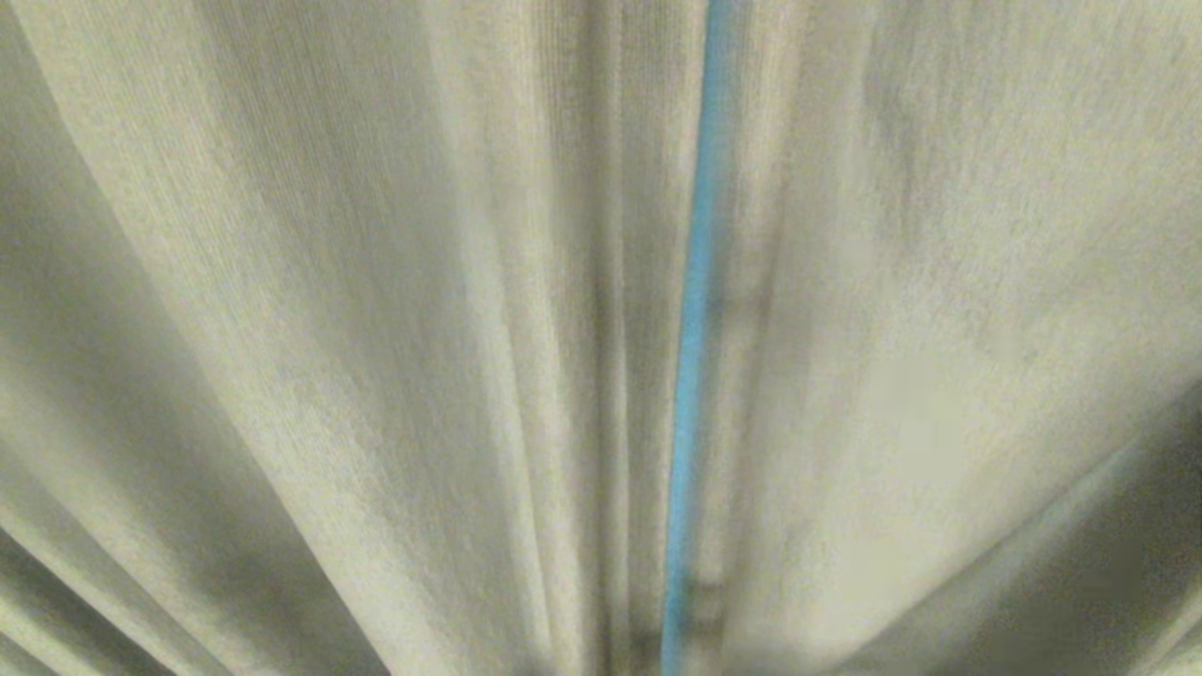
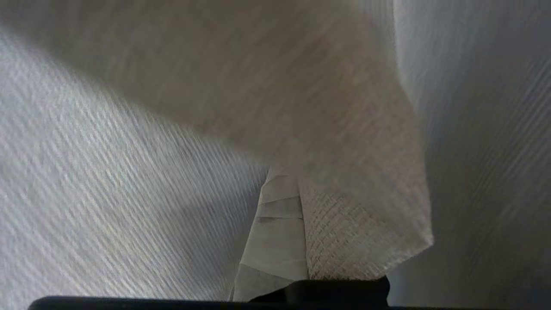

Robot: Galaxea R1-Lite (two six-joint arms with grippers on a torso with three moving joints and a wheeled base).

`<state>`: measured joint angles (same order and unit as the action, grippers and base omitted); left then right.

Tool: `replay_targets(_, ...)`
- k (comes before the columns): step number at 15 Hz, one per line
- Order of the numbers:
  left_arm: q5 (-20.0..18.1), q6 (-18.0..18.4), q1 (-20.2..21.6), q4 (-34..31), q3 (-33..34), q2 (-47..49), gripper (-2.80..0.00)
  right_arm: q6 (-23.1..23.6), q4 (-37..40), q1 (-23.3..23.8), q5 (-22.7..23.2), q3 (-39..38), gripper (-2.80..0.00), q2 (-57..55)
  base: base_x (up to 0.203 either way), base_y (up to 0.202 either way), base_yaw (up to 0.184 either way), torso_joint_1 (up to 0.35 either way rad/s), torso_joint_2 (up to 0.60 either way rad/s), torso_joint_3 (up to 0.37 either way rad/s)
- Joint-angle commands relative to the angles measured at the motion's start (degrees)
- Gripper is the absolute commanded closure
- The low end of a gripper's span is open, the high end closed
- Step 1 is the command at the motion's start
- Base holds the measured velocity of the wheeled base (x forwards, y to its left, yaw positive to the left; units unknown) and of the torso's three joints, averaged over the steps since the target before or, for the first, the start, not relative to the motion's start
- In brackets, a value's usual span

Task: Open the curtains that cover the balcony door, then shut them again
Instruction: Pull the outer curtains open on both sides

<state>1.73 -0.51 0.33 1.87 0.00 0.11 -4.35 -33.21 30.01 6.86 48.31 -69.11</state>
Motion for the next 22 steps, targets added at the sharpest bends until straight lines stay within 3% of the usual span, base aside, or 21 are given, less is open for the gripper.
replay_targets(1,0.03,-0.02,0.02,0.07,0.0,-0.02,0.0,-0.04,-0.28,3.11,0.1,2.47,0.0,-2.83,0.0,0.0,0.0,0.0,0.0,0.0)
replay_targets(6,0.03,-0.02,0.02,0.07,0.0,-0.02,0.0,-0.53,-0.27,13.17,0.38,9.13,0.0,-10.08,0.0,0.0,0.0,0.0,0.0,0.0)
replay_targets(12,0.03,-0.02,0.02,0.07,0.0,-0.02,0.0,-1.41,-0.28,21.66,0.43,17.63,0.0,-18.62,0.0,0.0,0.0,0.0,0.0,0.0)
replay_targets(22,0.03,-0.02,0.02,0.07,0.0,-0.02,0.0,-1.36,-1.19,30.85,2.81,24.45,0.0,-27.59,0.0,0.0,0.0,0.0,0.0,0.0)
